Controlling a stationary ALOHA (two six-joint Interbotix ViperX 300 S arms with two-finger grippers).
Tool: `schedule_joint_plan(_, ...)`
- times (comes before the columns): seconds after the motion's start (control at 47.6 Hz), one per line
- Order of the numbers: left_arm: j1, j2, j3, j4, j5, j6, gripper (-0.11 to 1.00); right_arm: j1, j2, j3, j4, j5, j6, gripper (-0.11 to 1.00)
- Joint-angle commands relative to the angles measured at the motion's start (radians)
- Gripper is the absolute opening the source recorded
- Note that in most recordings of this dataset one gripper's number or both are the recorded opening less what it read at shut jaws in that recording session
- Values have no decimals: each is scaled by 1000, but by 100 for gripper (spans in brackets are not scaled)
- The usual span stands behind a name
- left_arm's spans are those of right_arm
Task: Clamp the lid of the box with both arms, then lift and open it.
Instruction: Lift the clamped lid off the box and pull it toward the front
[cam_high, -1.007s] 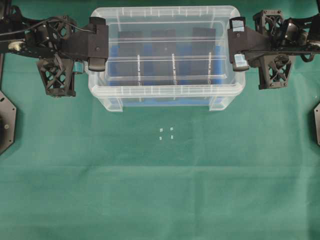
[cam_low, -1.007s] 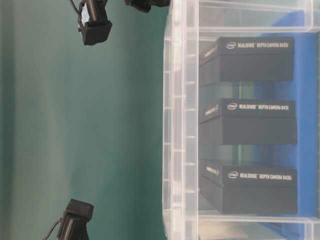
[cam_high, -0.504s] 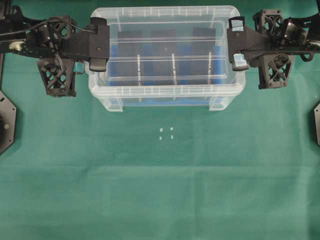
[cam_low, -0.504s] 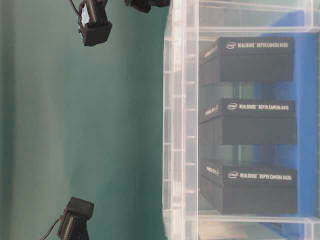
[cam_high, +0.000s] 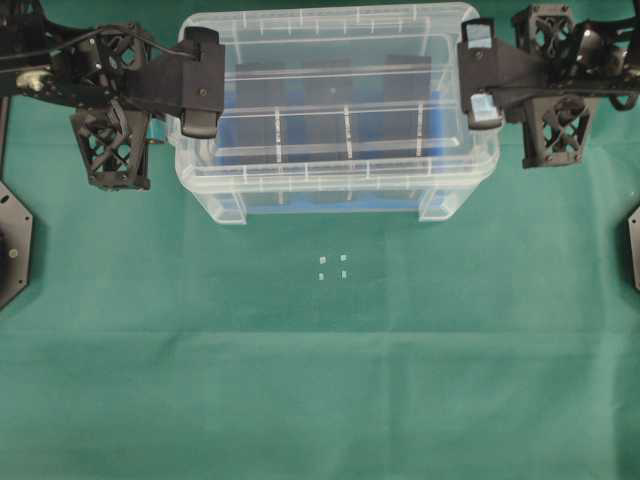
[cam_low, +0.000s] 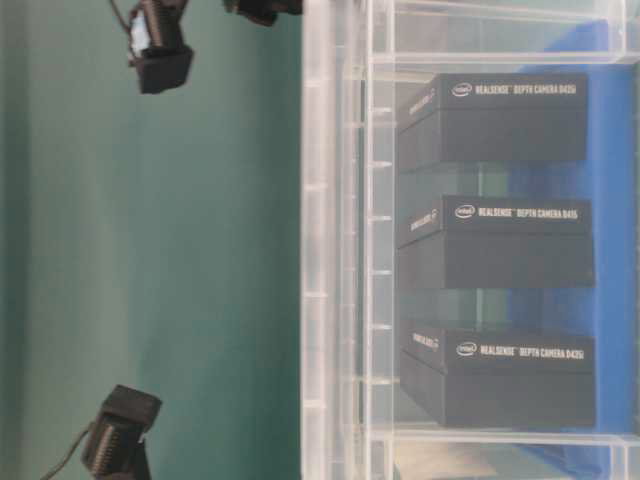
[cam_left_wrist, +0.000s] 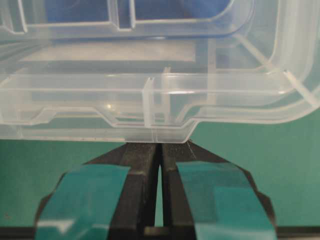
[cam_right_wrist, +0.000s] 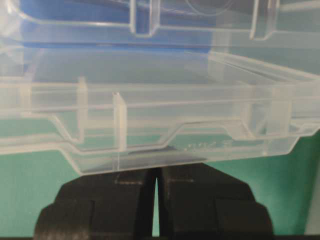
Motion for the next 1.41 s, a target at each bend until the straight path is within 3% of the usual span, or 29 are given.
schedule_joint_plan(0.0,-34,-15,-87,-6,-11,0,0,38,-20,-87,8,-6,2,0)
schedule_joint_plan(0.525,-51,-60,-178,0,126,0,0,49,-52,-170,6,81,2,0)
schedule_joint_plan(0.986,-55,-60,-189,3,133,-2,0,64,-54,-181,6,106,5,0)
schedule_joint_plan(1.175,-94,-54,-198,3,141,-14,0,112,-52,-199,6,150,46,0)
schedule_joint_plan(1.385,-158,-55,-193,3,149,-74,0,190,-52,-199,6,170,123,0)
